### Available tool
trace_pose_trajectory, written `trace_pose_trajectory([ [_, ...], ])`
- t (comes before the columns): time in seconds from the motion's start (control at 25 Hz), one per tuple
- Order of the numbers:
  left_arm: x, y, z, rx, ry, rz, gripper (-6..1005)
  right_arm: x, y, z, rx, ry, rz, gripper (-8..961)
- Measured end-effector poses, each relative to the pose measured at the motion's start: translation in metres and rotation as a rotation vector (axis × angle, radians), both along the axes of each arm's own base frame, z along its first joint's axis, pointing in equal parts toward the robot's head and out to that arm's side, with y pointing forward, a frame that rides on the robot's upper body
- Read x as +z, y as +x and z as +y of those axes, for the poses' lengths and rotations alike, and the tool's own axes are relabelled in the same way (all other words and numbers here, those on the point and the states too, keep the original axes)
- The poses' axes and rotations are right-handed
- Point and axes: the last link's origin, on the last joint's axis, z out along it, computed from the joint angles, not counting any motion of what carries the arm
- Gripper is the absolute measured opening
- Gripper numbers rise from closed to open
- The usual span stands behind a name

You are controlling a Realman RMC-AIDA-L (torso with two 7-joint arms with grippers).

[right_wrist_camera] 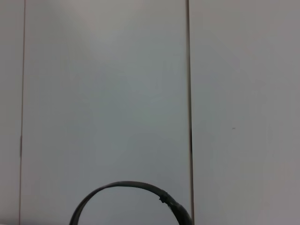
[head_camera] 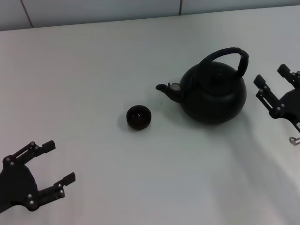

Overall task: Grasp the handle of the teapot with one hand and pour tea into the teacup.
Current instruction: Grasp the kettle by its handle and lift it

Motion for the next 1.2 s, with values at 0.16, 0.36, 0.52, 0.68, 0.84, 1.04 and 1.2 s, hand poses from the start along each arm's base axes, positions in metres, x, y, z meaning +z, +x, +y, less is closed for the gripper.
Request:
trace_pose_trajectory([
  [0.16,0.0,0.0,0.001,0.005,0.011,-0.007,844,-0.002,-0.002,0.016,-0.008,-0.02,-0.022,517],
  [0.36,0.001,0.001,0.001,0.009,0.021,-0.015,844,-0.004,-0.004,0.032,-0.019,-0.043,-0.049,510],
  [0.52,0.001,0.001,0.001,0.009,0.021,-0.017,844,-0.006,-0.005,0.04,-0.028,-0.057,-0.062,504],
  [0.68,0.0,0.002,0.001,0.008,0.022,-0.02,844,-0.007,-0.007,0.047,-0.03,-0.069,-0.067,498],
  [0.84,0.001,0.002,0.001,0.007,0.023,-0.022,843,-0.008,-0.008,0.05,-0.029,-0.072,-0.069,492],
  [1.04,0.001,0.002,0.001,0.007,0.024,-0.023,843,-0.009,-0.009,0.051,-0.03,-0.07,-0.065,485],
  [1.2,0.001,0.002,0.001,0.008,0.026,-0.026,843,-0.01,-0.011,0.051,-0.027,-0.075,-0.059,479],
])
